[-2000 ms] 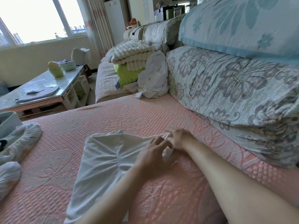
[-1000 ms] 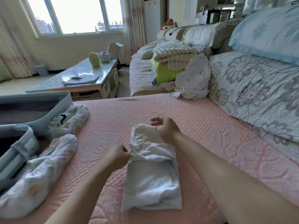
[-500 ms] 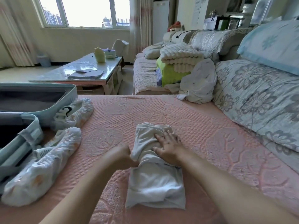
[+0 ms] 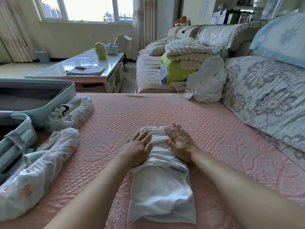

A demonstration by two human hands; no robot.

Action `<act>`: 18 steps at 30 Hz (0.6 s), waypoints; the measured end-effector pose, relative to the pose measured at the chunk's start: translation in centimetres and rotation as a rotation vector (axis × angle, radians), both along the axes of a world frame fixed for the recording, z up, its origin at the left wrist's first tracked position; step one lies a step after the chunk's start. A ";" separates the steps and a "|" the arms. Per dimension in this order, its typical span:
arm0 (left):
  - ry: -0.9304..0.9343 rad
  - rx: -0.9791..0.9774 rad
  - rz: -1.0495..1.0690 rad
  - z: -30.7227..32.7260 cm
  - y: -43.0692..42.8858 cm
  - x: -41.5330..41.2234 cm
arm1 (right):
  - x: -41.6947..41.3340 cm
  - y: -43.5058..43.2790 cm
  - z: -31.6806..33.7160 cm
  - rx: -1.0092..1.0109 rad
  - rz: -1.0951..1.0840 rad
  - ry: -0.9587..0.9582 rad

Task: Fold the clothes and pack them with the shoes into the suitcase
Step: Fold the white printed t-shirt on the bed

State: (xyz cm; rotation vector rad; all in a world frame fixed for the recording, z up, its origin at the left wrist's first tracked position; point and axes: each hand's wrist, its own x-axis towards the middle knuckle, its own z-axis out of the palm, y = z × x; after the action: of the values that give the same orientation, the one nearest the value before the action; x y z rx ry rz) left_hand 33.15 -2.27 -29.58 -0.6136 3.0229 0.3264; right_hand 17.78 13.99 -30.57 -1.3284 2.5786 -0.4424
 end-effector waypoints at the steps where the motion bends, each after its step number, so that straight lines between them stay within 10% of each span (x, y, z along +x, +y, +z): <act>1: -0.014 0.062 0.033 -0.5 -0.3 0.1 | -0.2 -0.1 -0.1 0.021 -0.034 -0.008; 7: 0.365 0.261 0.201 0.1 -1.6 -1.3 | -0.4 -0.5 -0.5 0.016 -0.198 0.083; 18: 0.460 -0.087 0.362 0.4 -3.6 -2.6 | 1.2 -0.5 -0.2 -0.350 0.137 0.421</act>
State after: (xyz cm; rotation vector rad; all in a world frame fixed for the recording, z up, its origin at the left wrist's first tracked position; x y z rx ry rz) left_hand 30.54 -5.83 -29.22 -1.2585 3.3533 0.3962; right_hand 19.00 13.53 -30.73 -1.8823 2.8008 -0.6772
